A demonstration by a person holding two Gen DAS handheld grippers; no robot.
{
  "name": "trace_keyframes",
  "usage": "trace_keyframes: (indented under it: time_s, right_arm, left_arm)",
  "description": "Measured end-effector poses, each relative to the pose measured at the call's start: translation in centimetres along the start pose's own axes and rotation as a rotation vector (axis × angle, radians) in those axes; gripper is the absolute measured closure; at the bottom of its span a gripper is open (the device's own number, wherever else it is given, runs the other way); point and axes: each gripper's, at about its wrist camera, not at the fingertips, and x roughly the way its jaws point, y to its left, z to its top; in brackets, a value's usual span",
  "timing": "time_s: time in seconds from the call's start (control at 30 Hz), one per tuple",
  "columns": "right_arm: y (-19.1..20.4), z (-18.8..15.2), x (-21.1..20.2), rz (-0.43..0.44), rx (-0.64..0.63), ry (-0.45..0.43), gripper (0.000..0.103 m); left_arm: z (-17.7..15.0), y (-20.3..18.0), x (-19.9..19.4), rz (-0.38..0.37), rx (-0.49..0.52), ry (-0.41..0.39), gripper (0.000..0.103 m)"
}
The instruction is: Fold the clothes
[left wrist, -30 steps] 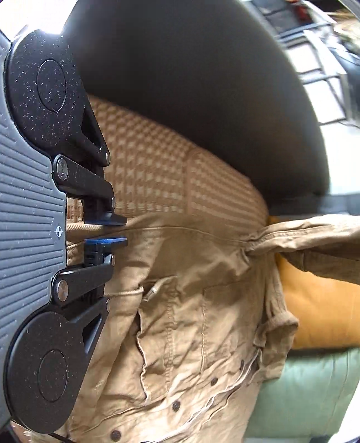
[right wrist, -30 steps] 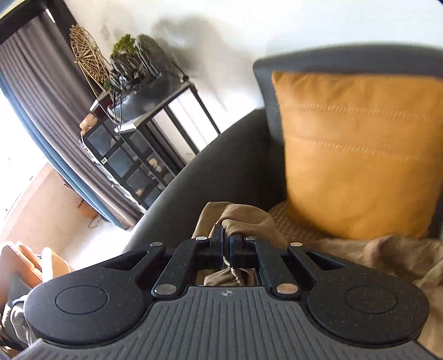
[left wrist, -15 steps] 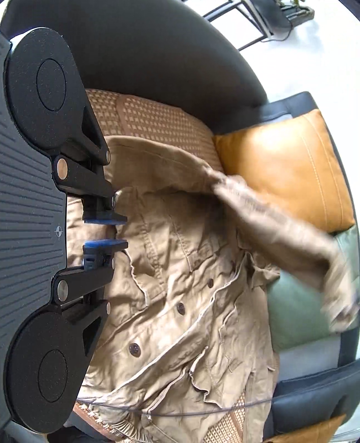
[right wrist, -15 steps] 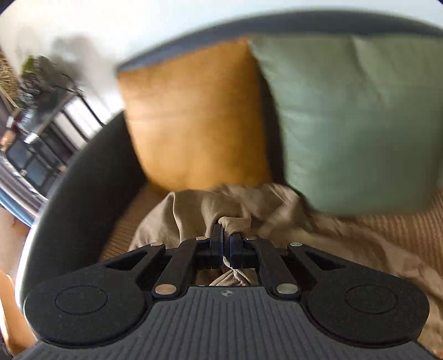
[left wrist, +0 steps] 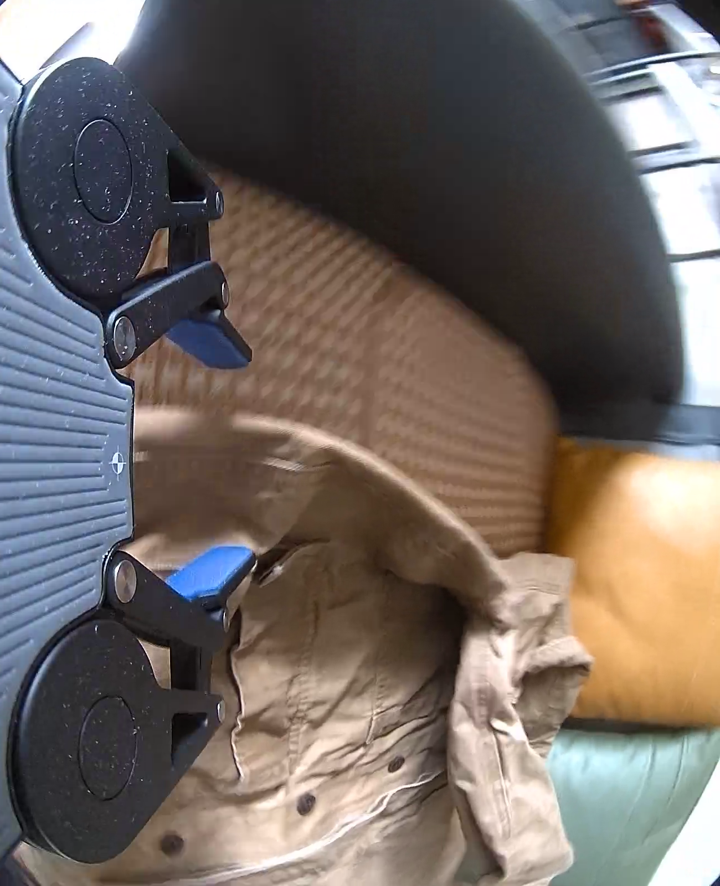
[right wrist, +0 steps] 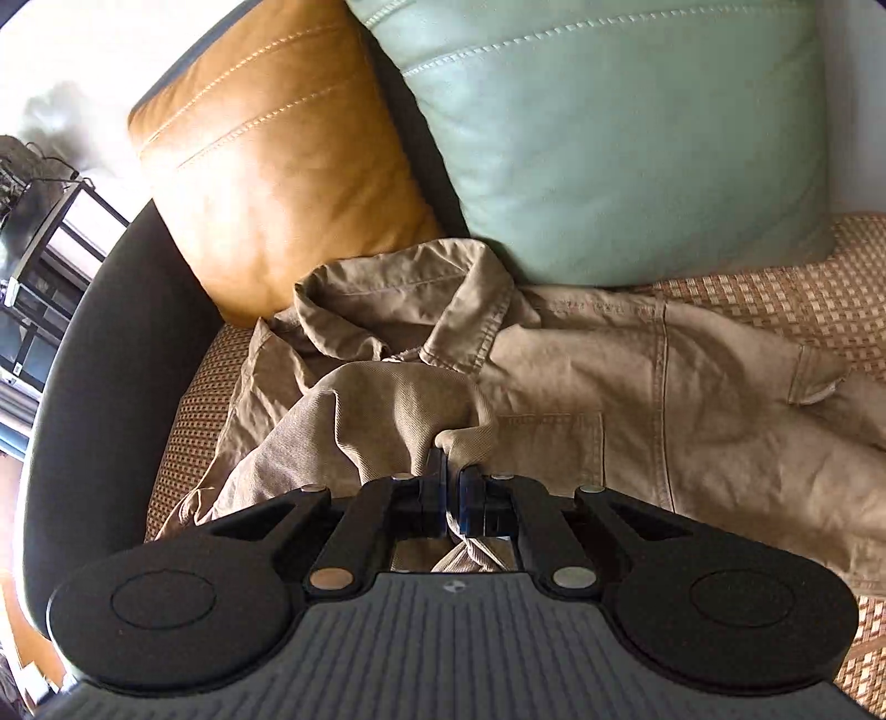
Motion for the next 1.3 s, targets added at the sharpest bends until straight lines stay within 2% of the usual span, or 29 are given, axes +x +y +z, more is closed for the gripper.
trace_keyframes:
  time_s: [0.03, 0.07, 0.13, 0.2, 0.27, 0.33, 0.4, 0.43, 0.5, 0.63, 0.73, 0.83, 0.9, 0.93, 0.97, 1.0, 1.03, 1.1, 1.2, 1.3]
  right_arm:
    - [0.3, 0.2, -0.3, 0.006, -0.009, -0.010, 0.099]
    - [0.5, 0.4, -0.6, 0.009, -0.019, -0.019, 0.099]
    - [0.3, 0.6, -1.2, -0.023, -0.059, -0.019, 0.099]
    - [0.2, 0.7, -1.9, -0.054, -0.099, -0.019, 0.099]
    - [-0.1, 0.8, -2.4, -0.093, -0.139, -0.014, 0.099]
    - [-1.1, 0.1, -1.0, -0.184, -0.164, 0.037, 0.099]
    - [-2.2, -0.8, 0.7, -0.252, -0.173, 0.084, 0.099]
    - [-2.8, -1.2, 1.6, -0.285, -0.177, 0.107, 0.099]
    - [-3.8, -2.3, 3.4, -0.337, -0.184, 0.132, 0.099]
    - [-5.5, -4.0, 7.1, -0.407, -0.173, 0.175, 0.099]
    - [-6.4, -5.2, 9.3, -0.475, -0.179, 0.200, 0.099]
    - [-6.8, -6.1, 10.1, -0.495, -0.169, 0.181, 0.098]
    - [-6.5, -6.4, 9.7, -0.514, -0.192, 0.160, 0.091]
    - [-6.3, -6.4, 9.1, -0.539, -0.207, 0.149, 0.076]
    - [-6.0, -6.4, 8.6, -0.566, -0.223, 0.136, 0.058]
    - [-5.7, -6.2, 7.9, -0.599, -0.236, 0.119, 0.052]
    - [-5.4, -6.1, 7.0, -0.615, -0.250, 0.102, 0.049]
    - [-4.5, -5.7, 4.8, -0.637, -0.262, 0.057, 0.049]
    - [-1.9, -5.2, 1.4, -0.584, -0.279, -0.045, 0.048]
    - [1.7, -5.4, -0.7, -0.435, -0.298, -0.106, 0.041]
  left_arm:
    - [0.0, -0.2, -0.4, -0.014, 0.017, -0.002, 0.103]
    - [0.0, -0.7, -1.1, -0.022, 0.046, -0.017, 0.103]
    - [-0.5, -3.0, -3.5, 0.010, 0.213, -0.084, 0.103]
    - [-1.1, -5.3, -5.2, 0.007, 0.348, -0.109, 0.102]
    - [-1.7, -7.3, -5.3, 0.002, 0.448, -0.098, 0.101]
    - [-2.5, -9.1, -4.6, 0.010, 0.542, -0.082, 0.100]
    - [-3.4, -10.6, -3.6, 0.011, 0.612, -0.059, 0.087]
    - [-3.9, -11.0, -3.1, 0.005, 0.630, -0.048, 0.084]
    - [-4.4, -11.6, -2.4, -0.009, 0.636, -0.029, 0.076]
    - [-5.2, -12.2, -1.4, -0.012, 0.632, -0.005, 0.073]
    - [-6.5, -13.3, -0.5, 0.031, 0.673, -0.027, 0.070]
    - [-7.1, -13.5, -0.9, 0.056, 0.693, -0.060, 0.063]
    - [-6.9, -13.5, -1.8, 0.058, 0.690, -0.075, 0.049]
    - [-6.7, -13.2, -2.7, 0.041, 0.672, -0.087, 0.046]
    - [-6.4, -12.7, -4.0, 0.010, 0.643, -0.101, 0.037]
    - [-6.0, -12.1, -5.2, -0.019, 0.603, -0.115, 0.030]
    - [-5.9, -11.4, -6.2, -0.034, 0.564, -0.134, 0.028]
    - [-5.8, -9.8, -8.3, -0.053, 0.488, -0.172, 0.020]
    - [-6.6, -7.5, -9.0, -0.036, 0.390, -0.166, 0.018]
    - [-7.7, -6.3, -7.7, -0.016, 0.331, -0.114, 0.018]
